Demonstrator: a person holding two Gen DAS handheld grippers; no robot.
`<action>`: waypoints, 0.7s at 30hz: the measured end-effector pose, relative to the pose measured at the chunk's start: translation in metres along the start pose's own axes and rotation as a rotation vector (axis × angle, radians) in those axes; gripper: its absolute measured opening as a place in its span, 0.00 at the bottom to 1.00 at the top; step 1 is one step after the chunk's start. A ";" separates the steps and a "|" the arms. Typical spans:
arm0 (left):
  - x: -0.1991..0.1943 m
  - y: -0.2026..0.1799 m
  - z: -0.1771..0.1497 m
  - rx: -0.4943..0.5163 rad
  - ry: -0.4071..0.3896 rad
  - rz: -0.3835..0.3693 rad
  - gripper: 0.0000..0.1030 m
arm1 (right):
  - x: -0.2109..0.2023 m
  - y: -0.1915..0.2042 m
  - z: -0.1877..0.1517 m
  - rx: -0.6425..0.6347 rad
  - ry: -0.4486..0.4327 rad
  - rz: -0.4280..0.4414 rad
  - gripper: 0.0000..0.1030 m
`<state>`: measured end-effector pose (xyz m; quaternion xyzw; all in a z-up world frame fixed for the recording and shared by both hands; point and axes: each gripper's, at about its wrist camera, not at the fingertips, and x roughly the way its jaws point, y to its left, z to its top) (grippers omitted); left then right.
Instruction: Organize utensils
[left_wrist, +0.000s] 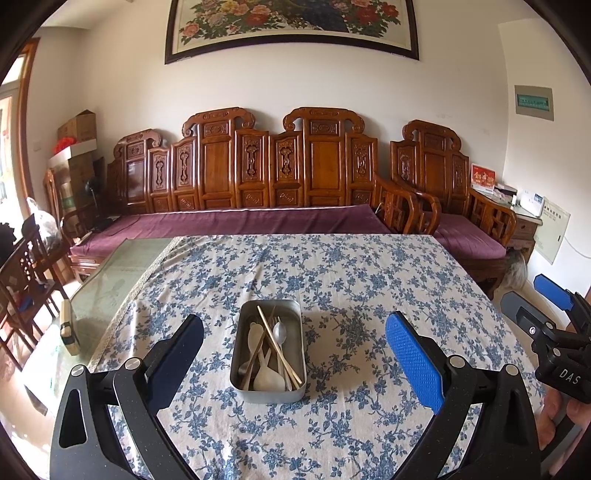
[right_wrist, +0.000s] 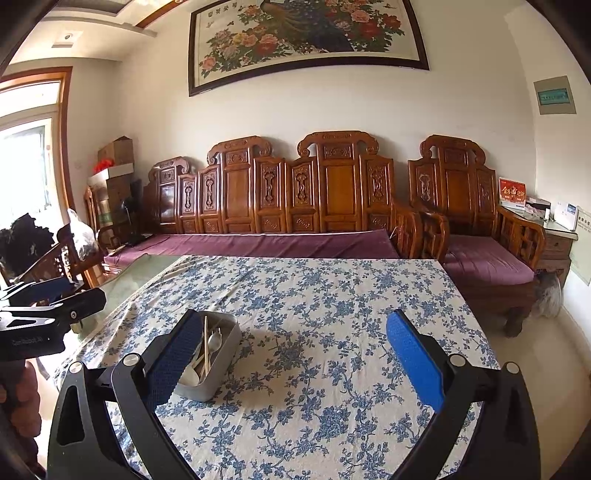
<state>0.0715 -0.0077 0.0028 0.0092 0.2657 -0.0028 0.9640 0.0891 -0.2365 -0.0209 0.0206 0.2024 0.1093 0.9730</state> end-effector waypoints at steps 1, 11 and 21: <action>0.000 0.000 0.000 -0.001 0.000 -0.001 0.92 | 0.000 0.000 0.000 0.000 0.000 0.000 0.97; -0.002 -0.002 0.001 0.002 -0.005 -0.002 0.92 | -0.001 0.000 0.001 0.003 0.001 0.002 0.97; -0.003 -0.003 0.002 0.001 -0.008 -0.004 0.92 | -0.001 0.000 0.001 0.003 -0.001 0.001 0.97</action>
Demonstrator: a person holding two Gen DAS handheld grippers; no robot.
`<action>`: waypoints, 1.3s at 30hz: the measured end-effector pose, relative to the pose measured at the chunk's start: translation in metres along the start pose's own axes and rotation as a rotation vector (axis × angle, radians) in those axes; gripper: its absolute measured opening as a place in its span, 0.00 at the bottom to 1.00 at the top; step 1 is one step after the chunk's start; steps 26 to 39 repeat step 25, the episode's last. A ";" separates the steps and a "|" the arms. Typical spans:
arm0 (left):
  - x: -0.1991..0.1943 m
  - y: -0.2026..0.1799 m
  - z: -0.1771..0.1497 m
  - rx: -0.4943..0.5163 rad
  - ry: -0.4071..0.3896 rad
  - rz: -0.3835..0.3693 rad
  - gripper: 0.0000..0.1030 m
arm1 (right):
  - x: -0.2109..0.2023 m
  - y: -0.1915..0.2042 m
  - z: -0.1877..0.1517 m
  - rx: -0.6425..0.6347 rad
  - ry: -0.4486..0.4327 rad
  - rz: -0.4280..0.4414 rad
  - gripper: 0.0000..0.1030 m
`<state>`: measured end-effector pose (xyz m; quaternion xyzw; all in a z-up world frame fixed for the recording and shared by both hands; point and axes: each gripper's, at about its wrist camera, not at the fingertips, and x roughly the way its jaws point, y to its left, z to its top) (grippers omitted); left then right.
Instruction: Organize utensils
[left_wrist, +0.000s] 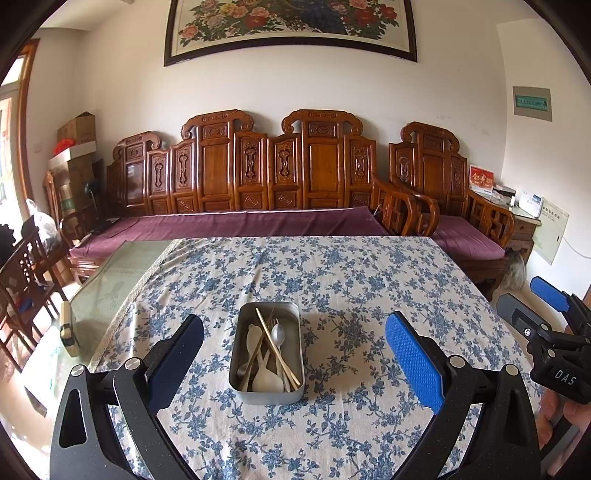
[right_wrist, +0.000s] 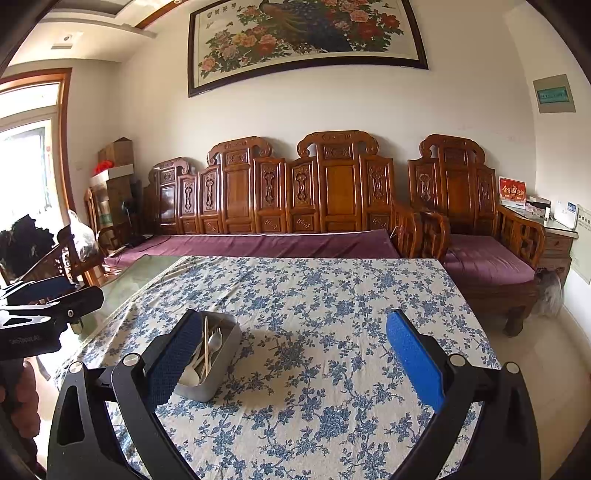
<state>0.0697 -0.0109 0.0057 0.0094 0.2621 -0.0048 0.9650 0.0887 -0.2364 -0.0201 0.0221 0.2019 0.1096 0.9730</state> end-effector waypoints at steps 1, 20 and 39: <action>0.000 0.000 0.000 0.000 0.000 0.000 0.92 | 0.000 0.000 0.000 0.000 -0.001 0.000 0.97; -0.004 -0.001 0.002 -0.004 -0.006 -0.008 0.92 | -0.002 0.001 0.000 0.001 -0.001 0.004 0.97; -0.005 -0.002 0.004 -0.004 -0.008 -0.015 0.92 | -0.001 0.001 0.000 0.002 -0.002 0.003 0.97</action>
